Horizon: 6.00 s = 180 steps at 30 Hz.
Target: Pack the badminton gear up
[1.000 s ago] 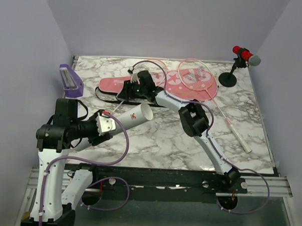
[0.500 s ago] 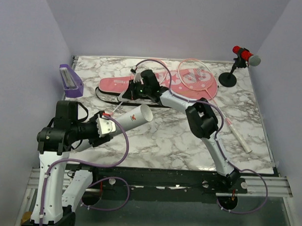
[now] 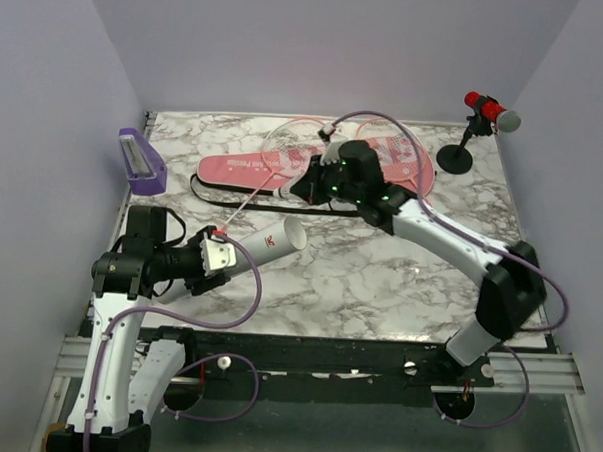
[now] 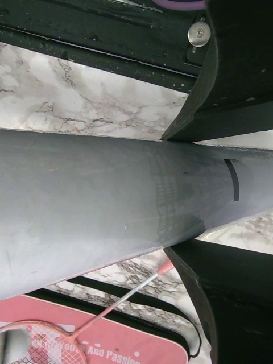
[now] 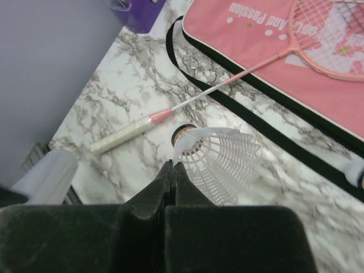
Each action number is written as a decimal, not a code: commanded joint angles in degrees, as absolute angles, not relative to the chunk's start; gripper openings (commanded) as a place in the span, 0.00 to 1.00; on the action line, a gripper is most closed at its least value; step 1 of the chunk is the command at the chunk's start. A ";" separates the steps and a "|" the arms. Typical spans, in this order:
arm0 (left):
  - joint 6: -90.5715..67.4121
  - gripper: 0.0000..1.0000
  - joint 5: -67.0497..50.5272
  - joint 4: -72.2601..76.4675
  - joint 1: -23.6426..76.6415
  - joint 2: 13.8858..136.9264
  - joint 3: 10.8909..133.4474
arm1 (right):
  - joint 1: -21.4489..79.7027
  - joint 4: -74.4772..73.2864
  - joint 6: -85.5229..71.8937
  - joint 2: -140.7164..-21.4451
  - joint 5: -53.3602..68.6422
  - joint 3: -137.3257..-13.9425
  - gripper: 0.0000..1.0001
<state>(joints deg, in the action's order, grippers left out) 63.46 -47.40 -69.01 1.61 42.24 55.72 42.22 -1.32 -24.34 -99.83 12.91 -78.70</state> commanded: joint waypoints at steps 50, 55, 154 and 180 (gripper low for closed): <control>64.25 0.72 -52.03 -60.99 4.48 47.46 54.67 | 53.53 -16.35 -27.86 -71.02 19.16 -73.74 0.27; 65.30 0.72 -51.86 -62.22 4.83 46.94 54.14 | 53.53 -15.64 -28.30 -66.02 16.88 -73.82 0.67; 62.14 0.73 -52.82 -62.31 8.26 44.12 49.57 | 24.43 -8.88 -23.20 -113.55 11.51 -79.98 0.58; 57.30 0.72 -49.40 -57.83 10.28 42.71 45.27 | 31.37 -16.68 -26.63 -76.84 15.74 -66.89 0.00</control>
<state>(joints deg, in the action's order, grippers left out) 58.41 -49.98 -60.27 9.82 43.77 46.28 27.11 -10.61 -26.96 -87.29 16.08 -68.38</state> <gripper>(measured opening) 0.728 0.009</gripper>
